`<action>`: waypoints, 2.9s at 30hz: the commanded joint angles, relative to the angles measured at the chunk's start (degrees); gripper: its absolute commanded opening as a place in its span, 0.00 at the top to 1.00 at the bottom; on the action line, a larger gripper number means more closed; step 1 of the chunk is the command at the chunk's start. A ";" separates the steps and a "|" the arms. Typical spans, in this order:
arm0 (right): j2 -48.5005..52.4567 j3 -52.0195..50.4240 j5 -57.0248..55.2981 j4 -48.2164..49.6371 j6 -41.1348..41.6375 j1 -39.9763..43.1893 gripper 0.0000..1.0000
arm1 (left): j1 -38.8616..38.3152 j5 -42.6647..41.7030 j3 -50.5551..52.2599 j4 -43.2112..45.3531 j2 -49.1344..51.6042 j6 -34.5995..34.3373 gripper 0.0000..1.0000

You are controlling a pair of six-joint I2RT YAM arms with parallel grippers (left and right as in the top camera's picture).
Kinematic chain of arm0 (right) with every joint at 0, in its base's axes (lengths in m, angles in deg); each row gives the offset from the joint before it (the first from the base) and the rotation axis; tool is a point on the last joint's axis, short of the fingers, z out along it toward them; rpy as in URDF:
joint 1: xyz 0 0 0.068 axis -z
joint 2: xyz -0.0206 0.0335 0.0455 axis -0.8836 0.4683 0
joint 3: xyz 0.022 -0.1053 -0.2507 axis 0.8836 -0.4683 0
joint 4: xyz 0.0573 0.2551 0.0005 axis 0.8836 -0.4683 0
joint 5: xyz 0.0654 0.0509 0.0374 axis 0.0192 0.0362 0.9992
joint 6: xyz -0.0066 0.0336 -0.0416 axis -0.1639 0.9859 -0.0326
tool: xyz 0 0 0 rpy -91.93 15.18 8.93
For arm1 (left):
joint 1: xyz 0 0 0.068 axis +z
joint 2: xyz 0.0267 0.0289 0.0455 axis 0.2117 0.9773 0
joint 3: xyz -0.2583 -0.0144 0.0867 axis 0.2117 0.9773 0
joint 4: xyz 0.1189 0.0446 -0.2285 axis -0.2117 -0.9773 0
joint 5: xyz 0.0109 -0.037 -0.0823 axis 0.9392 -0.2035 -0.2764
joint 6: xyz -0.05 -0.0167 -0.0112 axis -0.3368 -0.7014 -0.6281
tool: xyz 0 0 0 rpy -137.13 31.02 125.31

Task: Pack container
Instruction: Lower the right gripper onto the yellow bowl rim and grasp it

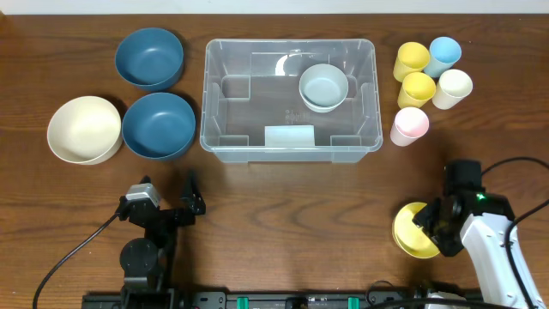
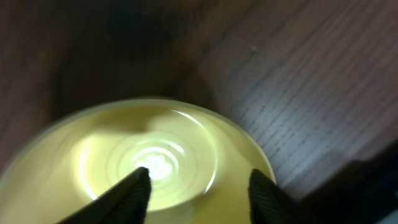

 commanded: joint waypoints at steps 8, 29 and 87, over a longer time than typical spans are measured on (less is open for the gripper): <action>0.02 -3.93 2.08 4.50 1.01 0.39 0.89 | 0.13 0.68 1.01 -2.10 -0.35 0.90 0.02; -0.13 11.87 -0.02 -10.34 -5.55 0.48 0.47 | 0.13 0.68 1.01 -2.10 -0.35 0.90 0.02; -0.04 -0.46 0.83 9.88 0.37 0.81 0.99 | 0.13 0.68 1.01 -2.10 -0.35 0.90 0.02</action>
